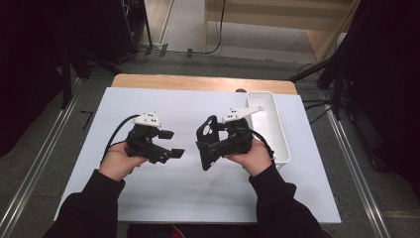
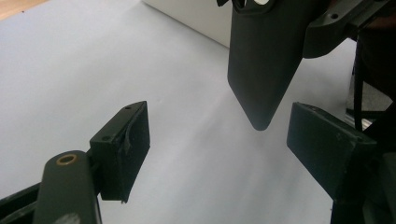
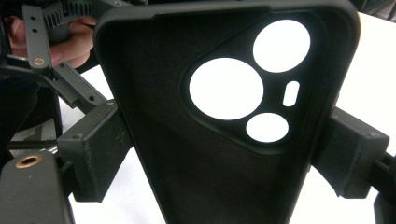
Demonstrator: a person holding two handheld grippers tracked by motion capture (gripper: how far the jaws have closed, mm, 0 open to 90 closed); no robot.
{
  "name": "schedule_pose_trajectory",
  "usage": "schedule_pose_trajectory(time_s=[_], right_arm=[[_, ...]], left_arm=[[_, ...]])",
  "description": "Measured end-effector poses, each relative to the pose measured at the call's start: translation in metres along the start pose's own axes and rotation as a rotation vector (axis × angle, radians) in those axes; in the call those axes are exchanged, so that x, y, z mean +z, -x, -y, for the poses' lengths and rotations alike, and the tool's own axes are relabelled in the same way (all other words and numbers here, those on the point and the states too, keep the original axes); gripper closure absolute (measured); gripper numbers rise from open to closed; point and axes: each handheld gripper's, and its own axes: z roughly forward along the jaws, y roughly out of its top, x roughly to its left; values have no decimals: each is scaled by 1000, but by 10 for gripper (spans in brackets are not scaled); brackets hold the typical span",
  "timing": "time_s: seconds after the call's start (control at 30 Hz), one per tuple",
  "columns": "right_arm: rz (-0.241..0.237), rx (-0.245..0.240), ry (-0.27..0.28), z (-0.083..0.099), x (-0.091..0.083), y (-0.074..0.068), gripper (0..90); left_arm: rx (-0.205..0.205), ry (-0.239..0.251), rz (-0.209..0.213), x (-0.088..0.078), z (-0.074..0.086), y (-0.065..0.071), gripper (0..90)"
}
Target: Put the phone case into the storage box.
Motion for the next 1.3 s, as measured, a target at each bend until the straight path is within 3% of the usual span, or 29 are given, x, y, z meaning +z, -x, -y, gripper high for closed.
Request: schedule_pose_trajectory(time_s=[0.37, 0.87, 1.07, 1.3], right_arm=[[-17, -10, -12, -3, -3, -1, 112], [-28, -3, -47, -5, -8, 1, 112], [-26, -5, -57, -5, -9, 2, 112], [-25, -5, -58, -8, -14, 3, 113]], left_arm=[[-20, 16, -13, 3, 20, -1, 211], [-5, 28, -29, 7, 47, 5, 211], [-18, 25, -35, 7, 59, 4, 211], [-25, -15, -43, 8, 72, 2, 211]])
